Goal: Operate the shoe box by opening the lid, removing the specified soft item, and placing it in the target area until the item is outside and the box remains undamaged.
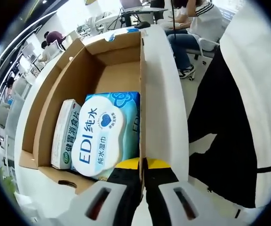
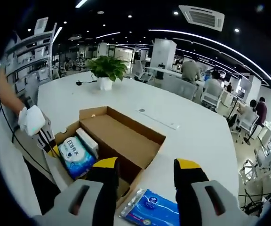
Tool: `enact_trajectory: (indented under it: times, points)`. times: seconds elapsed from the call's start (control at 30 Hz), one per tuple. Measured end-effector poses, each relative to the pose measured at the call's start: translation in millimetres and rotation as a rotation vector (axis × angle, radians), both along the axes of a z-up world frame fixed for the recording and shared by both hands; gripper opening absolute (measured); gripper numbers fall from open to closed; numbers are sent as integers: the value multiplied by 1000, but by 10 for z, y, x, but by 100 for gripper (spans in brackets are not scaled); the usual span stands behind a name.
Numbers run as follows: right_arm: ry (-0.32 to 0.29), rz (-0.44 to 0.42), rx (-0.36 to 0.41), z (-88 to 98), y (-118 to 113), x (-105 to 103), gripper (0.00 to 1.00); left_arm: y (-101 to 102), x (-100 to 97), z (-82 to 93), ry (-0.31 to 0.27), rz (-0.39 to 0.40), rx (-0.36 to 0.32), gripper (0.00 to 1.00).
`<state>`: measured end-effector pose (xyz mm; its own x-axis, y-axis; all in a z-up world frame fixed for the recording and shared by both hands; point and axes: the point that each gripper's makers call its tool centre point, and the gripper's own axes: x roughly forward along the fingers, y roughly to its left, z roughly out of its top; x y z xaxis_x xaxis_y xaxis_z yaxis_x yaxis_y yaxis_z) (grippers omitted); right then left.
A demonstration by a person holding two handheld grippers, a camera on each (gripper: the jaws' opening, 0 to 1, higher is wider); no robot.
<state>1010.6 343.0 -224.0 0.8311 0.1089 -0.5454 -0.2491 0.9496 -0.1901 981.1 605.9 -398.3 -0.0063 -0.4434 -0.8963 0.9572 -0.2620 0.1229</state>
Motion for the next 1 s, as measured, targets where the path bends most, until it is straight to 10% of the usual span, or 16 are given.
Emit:
enact_trajectory:
  times: [0.37, 1.0]
  points:
    - [49, 95, 103, -133, 360, -14, 49, 1, -2, -2, -6, -1, -6, 2]
    - [107, 284, -2, -355, 914, 124, 42, 6, 6, -8, -20, -5, -18, 2]
